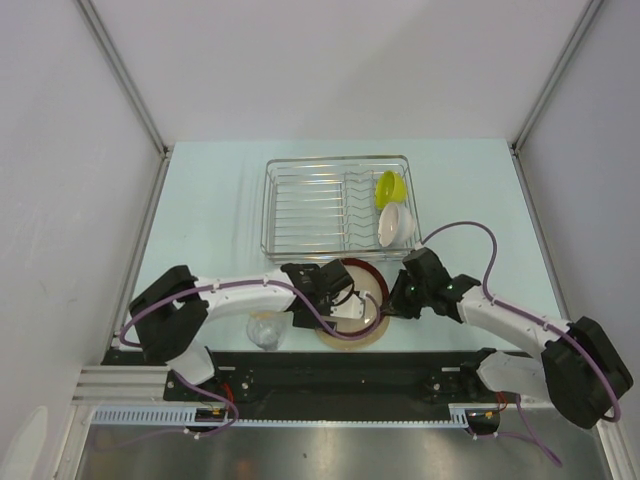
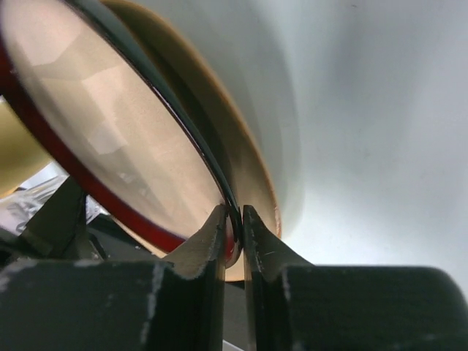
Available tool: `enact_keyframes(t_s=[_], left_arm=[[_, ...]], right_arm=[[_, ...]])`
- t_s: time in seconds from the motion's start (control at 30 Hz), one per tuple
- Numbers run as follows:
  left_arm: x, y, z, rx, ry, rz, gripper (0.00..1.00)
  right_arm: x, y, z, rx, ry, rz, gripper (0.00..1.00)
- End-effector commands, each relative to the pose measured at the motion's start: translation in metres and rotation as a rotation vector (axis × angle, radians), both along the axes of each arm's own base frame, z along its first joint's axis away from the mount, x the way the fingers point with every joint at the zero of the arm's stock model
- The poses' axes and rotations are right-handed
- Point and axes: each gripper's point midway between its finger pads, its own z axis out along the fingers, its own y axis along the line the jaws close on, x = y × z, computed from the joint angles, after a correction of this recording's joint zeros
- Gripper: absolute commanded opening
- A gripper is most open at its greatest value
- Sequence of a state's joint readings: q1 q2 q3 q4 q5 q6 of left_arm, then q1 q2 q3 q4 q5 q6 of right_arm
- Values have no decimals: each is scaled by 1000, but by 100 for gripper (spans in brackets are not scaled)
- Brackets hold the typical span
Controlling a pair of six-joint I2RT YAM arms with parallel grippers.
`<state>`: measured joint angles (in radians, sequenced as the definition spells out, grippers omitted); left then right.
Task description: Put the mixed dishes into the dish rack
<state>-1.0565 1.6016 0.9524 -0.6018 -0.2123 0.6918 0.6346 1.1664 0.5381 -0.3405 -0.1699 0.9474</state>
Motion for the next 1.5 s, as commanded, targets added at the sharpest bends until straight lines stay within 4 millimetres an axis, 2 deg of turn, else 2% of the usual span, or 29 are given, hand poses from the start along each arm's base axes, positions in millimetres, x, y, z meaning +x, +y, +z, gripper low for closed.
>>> enact_keyframes(t_s=[0.0, 0.1, 0.2, 0.37, 0.4, 0.43, 0.5, 0.53, 0.6, 0.73, 0.77, 0.83, 0.87, 0.93, 0.97, 1.03, 1.1, 1.13, 1.2, 1.23, 1.3, 1.33, 1.4, 1.43, 1.47], left_arm=[[9, -106, 38, -372, -44, -92, 100], [8, -112, 42, -379, -47, -98, 100], [9, -117, 47, -391, -49, -99, 100], [13, -116, 69, -407, -81, -87, 100], [14, -115, 74, -413, -87, -75, 100], [15, -116, 88, -437, -101, -74, 100], [13, -109, 98, -438, -94, -52, 100], [12, -108, 116, -469, -107, -46, 100], [8, -99, 126, -465, -101, -27, 100], [9, -81, 161, -487, -147, 16, 100], [18, -66, 177, -501, -165, 62, 100], [32, -58, 201, -556, -194, 118, 100], [50, -44, 211, -579, -220, 182, 100], [70, -34, 234, -645, -250, 249, 100], [88, -19, 241, -662, -278, 313, 100], [108, -3, 252, -686, -321, 368, 100], [116, 4, 259, -709, -334, 399, 100], [123, 11, 260, -719, -342, 426, 100], [130, 16, 258, -747, -331, 474, 100], [141, 26, 259, -766, -343, 522, 100], [151, 32, 259, -817, -313, 587, 100], [162, 43, 251, -807, -294, 639, 100], [171, 50, 252, -831, -267, 693, 100], [176, 58, 246, -829, -235, 725, 100], [178, 61, 245, -842, -221, 747, 100]], right_arm=[[27, 64, 107, 377, -299, 100, 12], [28, 65, 124, 406, -367, 106, 12], [28, 66, 133, 425, -400, 111, 0], [28, 62, 126, 390, -394, 107, 0], [25, 58, 119, 359, -375, 111, 0], [26, 56, 116, 343, -379, 108, 0], [23, 50, 114, 318, -379, 107, 0], [24, 47, 113, 304, -384, 104, 0], [21, 42, 113, 295, -379, 104, 0], [11, 37, 110, 276, -357, 128, 0], [7, 33, 111, 259, -358, 139, 0], [1, 26, 116, 246, -362, 141, 0], [1, 23, 119, 235, -376, 147, 0], [0, 17, 129, 217, -389, 143, 0], [-1, 15, 130, 206, -393, 148, 0], [1, 13, 138, 189, -403, 151, 0], [3, 9, 143, 147, -433, 176, 0], [10, 8, 155, 130, -466, 174, 0], [16, 3, 164, 62, -523, 212, 0], [27, 2, 185, 38, -587, 203, 0], [40, -5, 201, -42, -658, 216, 0], [45, -4, 221, -43, -702, 221, 0], [60, -9, 227, -135, -739, 228, 0], [65, -9, 242, -142, -774, 226, 0], [69, -9, 244, -166, -785, 237, 0]])
